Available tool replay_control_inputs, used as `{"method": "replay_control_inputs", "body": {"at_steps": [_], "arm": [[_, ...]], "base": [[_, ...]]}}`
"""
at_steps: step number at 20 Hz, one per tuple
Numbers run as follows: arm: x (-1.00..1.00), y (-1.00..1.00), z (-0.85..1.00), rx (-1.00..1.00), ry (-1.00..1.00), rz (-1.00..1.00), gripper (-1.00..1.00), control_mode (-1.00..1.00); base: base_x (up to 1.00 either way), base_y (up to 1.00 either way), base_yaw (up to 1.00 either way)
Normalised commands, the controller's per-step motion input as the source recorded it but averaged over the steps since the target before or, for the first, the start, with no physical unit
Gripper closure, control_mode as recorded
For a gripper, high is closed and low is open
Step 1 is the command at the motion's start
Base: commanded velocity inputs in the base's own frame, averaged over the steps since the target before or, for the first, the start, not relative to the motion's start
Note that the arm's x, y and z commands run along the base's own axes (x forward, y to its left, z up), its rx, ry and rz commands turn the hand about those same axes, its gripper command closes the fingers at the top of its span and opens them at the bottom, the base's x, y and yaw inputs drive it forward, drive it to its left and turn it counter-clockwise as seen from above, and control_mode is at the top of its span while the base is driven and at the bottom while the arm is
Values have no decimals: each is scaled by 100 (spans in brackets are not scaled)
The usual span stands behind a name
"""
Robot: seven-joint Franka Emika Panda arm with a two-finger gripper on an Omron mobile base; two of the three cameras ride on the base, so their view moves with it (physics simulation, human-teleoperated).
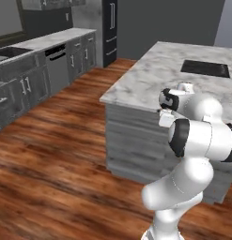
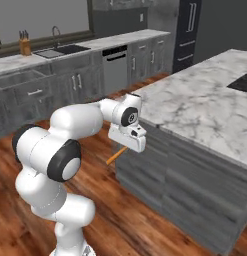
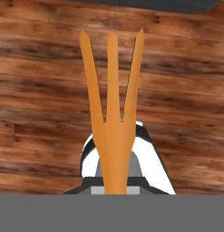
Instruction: Organize the utensils by type. Pick up the wooden spoons from the counter and place them in the open cabinet. Then pick up the metallic utensils from the counter and place them in the open drawer.
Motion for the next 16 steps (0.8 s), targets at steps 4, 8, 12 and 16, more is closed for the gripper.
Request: {"method": "replay_control_inputs", "body": {"at_steps": [4,8,12,16], "arm": [[0,0,0,0,0,0,100,100],[0,0,0,0,0,0,100,100],[0,0,0,0,0,0,100,100],[0,0,0,0,0,0,100,100]], "base": [[38,95,0],[40,91,0],[36,85,0],[33,82,0]]}}
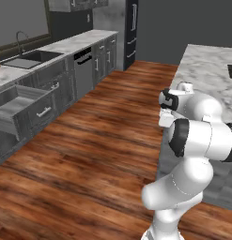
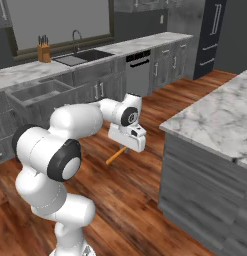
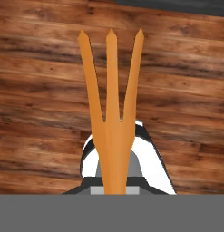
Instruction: Organize the utensils by type. Pick up the wooden spoons from the counter and place them in the open cabinet. Then pick up the metallic utensils from the counter and place them in the open drawer.
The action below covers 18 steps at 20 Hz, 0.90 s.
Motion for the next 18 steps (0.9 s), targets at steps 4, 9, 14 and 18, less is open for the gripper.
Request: {"method": "replay_control_inputs", "body": {"at_steps": [4,9,14,18], "arm": [[0,0,0,0,0,0,100,100],[0,0,0,0,0,0,100,100],[0,0,0,0,0,0,100,100],[0,0,0,0,0,0,100,100]], "base": [[34,83,0],[34,79,0],[41,77,0],[56,84,0]]}}
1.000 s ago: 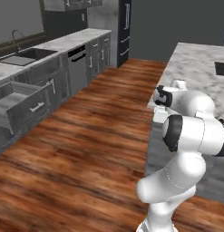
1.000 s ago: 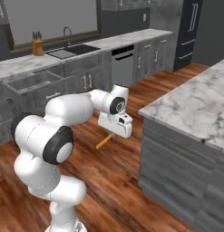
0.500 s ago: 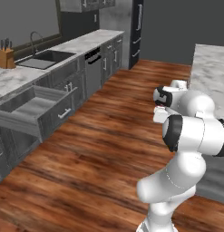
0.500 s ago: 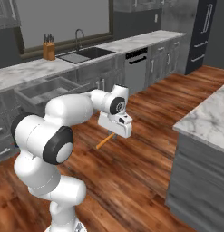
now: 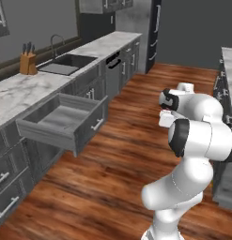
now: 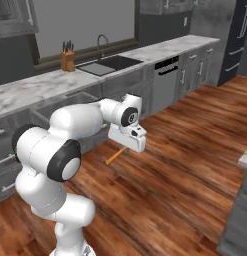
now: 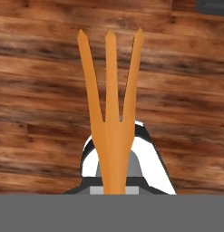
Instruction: Organize the utensils by type. Pick up the wooden spoons from the counter and place them in the open cabinet. Then pick up the metallic utensils from the counter and place them in the open drawer.
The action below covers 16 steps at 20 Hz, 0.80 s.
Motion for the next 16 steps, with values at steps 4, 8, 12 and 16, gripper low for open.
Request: {"method": "replay_control_inputs", "body": {"at_steps": [4,8,12,16], "arm": [[0,0,0,0,0,0,100,100],[0,0,0,0,0,0,100,100],[0,0,0,0,0,0,100,100],[0,0,0,0,0,0,100,100]], "base": [[68,97,0],[62,91,0],[68,77,-4],[67,74,-21]]}}
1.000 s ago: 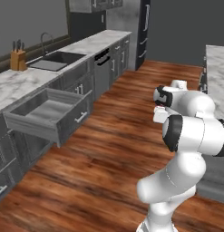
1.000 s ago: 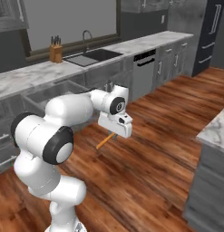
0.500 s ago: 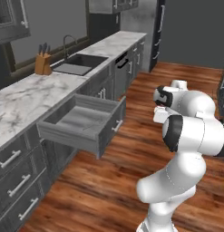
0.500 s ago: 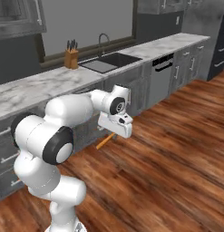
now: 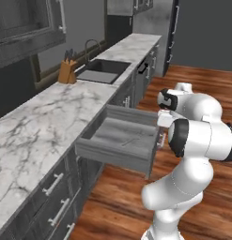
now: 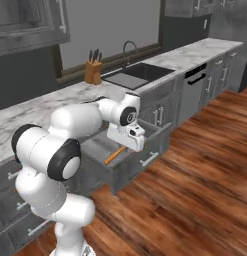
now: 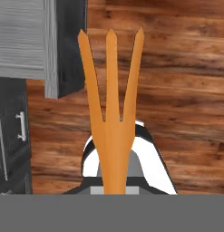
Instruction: Organize the utensils by type. Pick up the wooden spoons from the counter and place them in the open cabinet. Then pick up the metallic utensils from the counter and place them in the open drawer.
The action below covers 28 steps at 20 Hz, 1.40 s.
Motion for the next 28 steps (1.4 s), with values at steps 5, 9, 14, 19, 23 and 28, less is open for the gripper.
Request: {"method": "replay_control_inputs", "body": {"at_steps": [5,9,14,19,23,28], "arm": [[0,0,0,0,0,0,100,100],[0,0,0,0,0,0,100,100],[0,0,0,0,0,0,100,100],[0,0,0,0,0,0,100,100],[0,0,0,0,0,0,100,100],[0,0,0,0,0,0,100,100]], "base": [[63,64,-27],[58,40,-29],[61,11,-10],[71,14,-3],[65,19,-2],[46,4,-7]]}}
